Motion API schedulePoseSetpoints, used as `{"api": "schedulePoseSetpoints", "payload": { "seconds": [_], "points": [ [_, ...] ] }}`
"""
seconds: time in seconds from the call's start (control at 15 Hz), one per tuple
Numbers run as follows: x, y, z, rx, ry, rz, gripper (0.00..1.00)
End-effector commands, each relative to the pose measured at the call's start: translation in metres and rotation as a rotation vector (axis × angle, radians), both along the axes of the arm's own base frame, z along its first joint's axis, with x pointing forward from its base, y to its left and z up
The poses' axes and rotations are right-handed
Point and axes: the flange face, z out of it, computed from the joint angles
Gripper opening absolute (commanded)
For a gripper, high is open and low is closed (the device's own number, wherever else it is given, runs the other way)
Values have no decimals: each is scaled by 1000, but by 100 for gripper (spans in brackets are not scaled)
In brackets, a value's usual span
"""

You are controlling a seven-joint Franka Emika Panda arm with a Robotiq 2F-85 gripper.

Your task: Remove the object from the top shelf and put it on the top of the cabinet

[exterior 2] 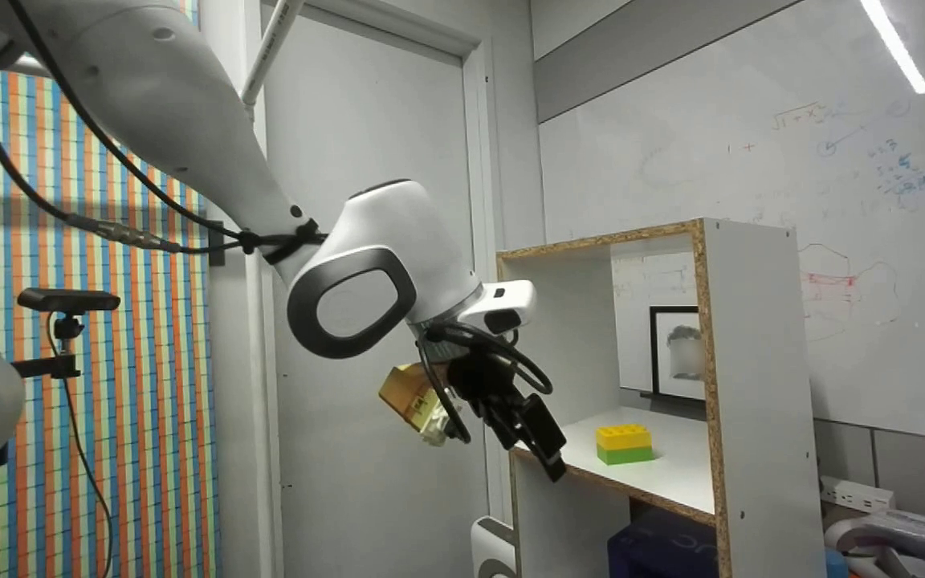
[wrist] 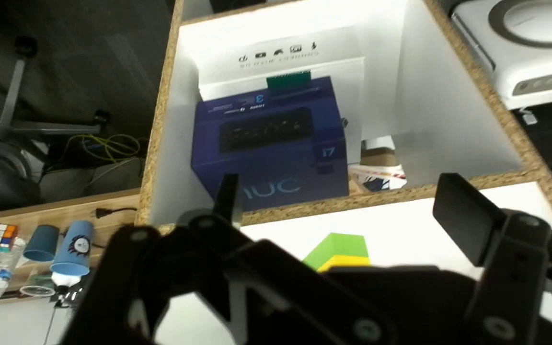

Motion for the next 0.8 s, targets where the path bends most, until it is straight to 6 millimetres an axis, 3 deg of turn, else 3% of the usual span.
{"api": "schedulePoseSetpoints", "payload": {
  "seconds": [0.0,0.4,0.73],
  "points": [
    [45,-7,-9,8,-117,-99,100],
    [111,-10,-28,43,-222,-206,100],
    [150,9,-30,98,-280,-237,100]
  ]
}}
